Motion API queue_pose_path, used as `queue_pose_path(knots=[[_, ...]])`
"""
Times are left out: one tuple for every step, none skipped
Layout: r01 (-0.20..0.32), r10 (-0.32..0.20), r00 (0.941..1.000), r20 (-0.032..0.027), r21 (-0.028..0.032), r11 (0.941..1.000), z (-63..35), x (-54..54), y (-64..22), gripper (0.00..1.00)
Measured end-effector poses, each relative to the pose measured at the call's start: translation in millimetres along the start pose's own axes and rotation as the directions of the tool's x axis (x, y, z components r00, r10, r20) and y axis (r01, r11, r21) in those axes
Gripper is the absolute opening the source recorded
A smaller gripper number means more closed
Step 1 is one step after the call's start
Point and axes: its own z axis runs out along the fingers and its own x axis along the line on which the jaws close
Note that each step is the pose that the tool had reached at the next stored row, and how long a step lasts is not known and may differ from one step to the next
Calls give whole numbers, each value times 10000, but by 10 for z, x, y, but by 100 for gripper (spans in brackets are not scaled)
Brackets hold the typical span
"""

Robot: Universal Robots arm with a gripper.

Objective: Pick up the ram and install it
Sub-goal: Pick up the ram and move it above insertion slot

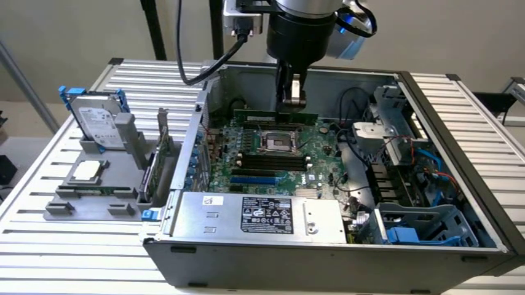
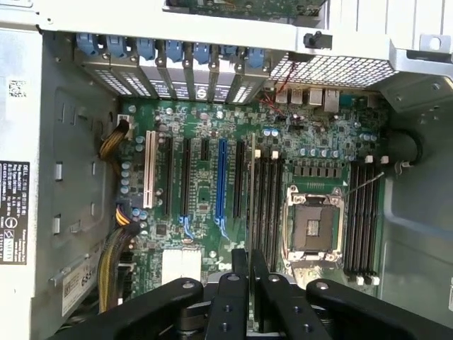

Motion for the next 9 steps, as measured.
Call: queue_pose_path(knots=[[-15, 15, 10000, 0, 1, 10000, 1, -13, 0, 13], [-20, 20, 10000, -1, 0, 10000, 1, -18, 0, 13], [-20, 20, 10000, 1, 2, 10000, 2, -18, 0, 13], [-20, 20, 10000, 1, 1, 10000, 2, -18, 0, 13], [-20, 20, 10000, 1, 1, 10000, 2, -18, 0, 13], [-20, 20, 10000, 1, 2, 10000, 2, -18, 0, 13], [-20, 20, 10000, 1, 2, 10000, 2, -18, 0, 13], [-20, 20, 10000, 1, 1, 10000, 2, -18, 0, 13], [-20, 20, 10000, 0, 2, 10000, 2, -18, 0, 13]])
